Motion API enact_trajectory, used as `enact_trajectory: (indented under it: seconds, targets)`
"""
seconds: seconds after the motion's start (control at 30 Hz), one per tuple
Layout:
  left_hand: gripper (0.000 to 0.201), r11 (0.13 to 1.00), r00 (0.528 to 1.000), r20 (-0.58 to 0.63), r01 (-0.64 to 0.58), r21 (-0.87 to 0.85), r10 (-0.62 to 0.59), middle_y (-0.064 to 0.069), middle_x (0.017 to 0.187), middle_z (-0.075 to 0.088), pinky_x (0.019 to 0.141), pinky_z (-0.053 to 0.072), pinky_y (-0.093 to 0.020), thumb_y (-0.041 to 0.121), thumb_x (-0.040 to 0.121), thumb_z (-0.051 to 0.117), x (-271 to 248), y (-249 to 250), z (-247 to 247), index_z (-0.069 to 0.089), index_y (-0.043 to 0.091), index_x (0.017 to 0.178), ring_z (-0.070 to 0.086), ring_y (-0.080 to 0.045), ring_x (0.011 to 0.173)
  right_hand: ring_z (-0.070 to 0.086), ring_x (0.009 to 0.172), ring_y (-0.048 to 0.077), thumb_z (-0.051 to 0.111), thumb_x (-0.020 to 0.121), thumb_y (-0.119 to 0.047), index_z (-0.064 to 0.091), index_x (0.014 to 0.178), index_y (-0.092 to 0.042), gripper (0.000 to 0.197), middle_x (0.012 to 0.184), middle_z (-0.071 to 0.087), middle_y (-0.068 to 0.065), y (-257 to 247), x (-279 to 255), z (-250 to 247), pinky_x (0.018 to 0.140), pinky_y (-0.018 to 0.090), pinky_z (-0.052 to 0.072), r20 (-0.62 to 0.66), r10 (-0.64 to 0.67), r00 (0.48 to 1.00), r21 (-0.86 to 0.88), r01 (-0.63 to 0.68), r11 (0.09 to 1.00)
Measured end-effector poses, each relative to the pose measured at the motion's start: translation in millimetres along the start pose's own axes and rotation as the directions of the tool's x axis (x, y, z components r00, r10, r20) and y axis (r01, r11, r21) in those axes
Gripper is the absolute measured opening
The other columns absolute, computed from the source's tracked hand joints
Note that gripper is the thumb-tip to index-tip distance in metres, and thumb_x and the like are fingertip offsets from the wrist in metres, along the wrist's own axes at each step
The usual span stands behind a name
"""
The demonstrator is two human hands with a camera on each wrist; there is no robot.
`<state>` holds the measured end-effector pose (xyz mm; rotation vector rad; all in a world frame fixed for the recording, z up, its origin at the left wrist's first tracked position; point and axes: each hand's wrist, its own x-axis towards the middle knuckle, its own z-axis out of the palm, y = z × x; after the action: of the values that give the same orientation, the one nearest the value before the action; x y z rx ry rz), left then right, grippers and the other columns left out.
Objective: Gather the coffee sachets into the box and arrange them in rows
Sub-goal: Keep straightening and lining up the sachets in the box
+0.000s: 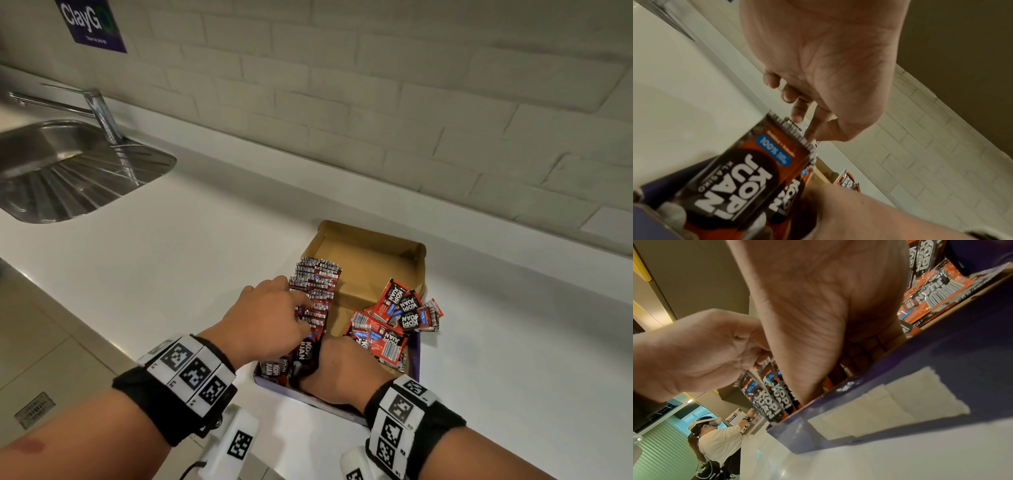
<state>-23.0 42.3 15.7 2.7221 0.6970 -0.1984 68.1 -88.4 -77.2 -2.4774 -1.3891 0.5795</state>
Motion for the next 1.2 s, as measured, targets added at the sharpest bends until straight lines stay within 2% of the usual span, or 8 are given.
enact_trajectory:
  seconds: [0.37, 0.47, 0.6, 0.87, 0.97, 1.03, 1.1, 1.2]
  targets:
    - [0.037, 0.94, 0.975, -0.154, 0.101, -0.325, -0.158, 0.008, 0.098, 0.054, 0.088, 0.045, -0.033, 0.016, 0.09, 0.057, -18, -44, -8, 0.063, 0.032, 0.123, 0.055, -0.01, 0.089, 0.067, 0.097, 0.023, 0.068, 0.083, -0.047, 0.064, 0.115, -0.021, 0.043, 0.108, 0.071, 0.001, 2, -5, -4, 0.068, 0.026, 0.044, 0.05, -0.036, 0.998, 0.037, 0.034, 0.999]
    - [0.038, 0.917, 0.973, -0.155, 0.098, -0.386, -0.169, 0.01, 0.105, 0.054, 0.084, 0.044, -0.03, 0.027, 0.091, 0.062, -24, -41, -2, 0.059, 0.033, 0.128, 0.053, -0.007, 0.092, 0.067, 0.099, 0.023, 0.069, 0.085, -0.047, 0.064, 0.117, -0.02, 0.042, 0.109, 0.071, 0.002, 0, -7, -6, 0.069, 0.027, 0.046, 0.054, -0.043, 0.998, 0.044, 0.04, 0.998]
    - [0.079, 0.884, 0.987, -0.071, 0.096, -0.458, -0.144, 0.01, 0.133, 0.046, 0.096, 0.043, -0.028, 0.051, 0.081, 0.076, -32, -21, 12, 0.036, 0.032, 0.147, 0.05, -0.012, 0.121, 0.068, 0.098, 0.023, 0.067, 0.085, -0.045, 0.064, 0.116, -0.023, 0.038, 0.107, 0.072, 0.002, -1, -9, -8, 0.071, 0.027, 0.049, 0.031, -0.049, 0.998, 0.046, 0.047, 0.998]
    - [0.09, 0.858, 0.994, -0.041, 0.066, -0.509, -0.101, 0.007, 0.128, 0.048, 0.095, 0.053, -0.037, 0.044, 0.069, 0.076, -23, -2, 35, 0.025, 0.035, 0.142, 0.06, -0.011, 0.107, 0.069, 0.091, 0.022, 0.06, 0.084, -0.053, 0.062, 0.116, -0.033, 0.038, 0.1, 0.073, -0.004, -4, -5, -3, 0.069, 0.029, 0.053, -0.007, -0.102, 0.995, -0.01, 0.102, 0.995]
    - [0.085, 0.849, 0.992, -0.052, 0.072, -0.523, -0.116, 0.003, 0.128, 0.05, 0.088, 0.052, -0.023, 0.025, 0.078, 0.071, -21, -2, 38, 0.021, 0.03, 0.146, 0.06, -0.008, 0.1, 0.07, 0.09, 0.024, 0.062, 0.083, -0.053, 0.065, 0.112, -0.027, 0.039, 0.099, 0.073, -0.001, -4, -6, -4, 0.068, 0.029, 0.052, 0.007, -0.048, 0.999, 0.007, 0.048, 0.999]
    - [0.078, 0.848, 0.99, -0.053, 0.085, -0.523, -0.132, 0.01, 0.111, 0.055, 0.072, 0.043, -0.004, 0.015, 0.087, 0.066, -21, -2, 36, 0.02, 0.023, 0.149, 0.058, 0.001, 0.086, 0.069, 0.092, 0.026, 0.065, 0.083, -0.048, 0.067, 0.108, -0.022, 0.036, 0.1, 0.073, 0.003, -3, -8, -6, 0.066, 0.028, 0.046, 0.031, -0.014, 0.999, 0.015, 0.014, 1.0]
    - [0.075, 0.855, 0.99, -0.037, 0.096, -0.509, -0.133, 0.017, 0.1, 0.056, 0.061, 0.04, -0.002, 0.013, 0.093, 0.061, -21, -3, 34, 0.016, 0.021, 0.152, 0.052, 0.008, 0.073, 0.069, 0.094, 0.027, 0.067, 0.083, -0.044, 0.068, 0.108, -0.019, 0.035, 0.102, 0.073, 0.005, -3, -9, -7, 0.066, 0.027, 0.043, 0.044, 0.005, 0.999, 0.021, -0.006, 1.0]
    - [0.075, 0.855, 0.992, -0.009, 0.103, -0.508, -0.125, 0.006, 0.124, 0.062, 0.059, 0.038, -0.003, 0.018, 0.095, 0.059, -21, -5, 32, 0.013, 0.021, 0.154, 0.051, 0.006, 0.073, 0.069, 0.093, 0.026, 0.067, 0.081, -0.046, 0.067, 0.108, -0.019, 0.038, 0.101, 0.073, 0.004, -2, -8, -6, 0.066, 0.027, 0.045, 0.052, 0.031, 0.998, 0.03, -0.033, 0.999]
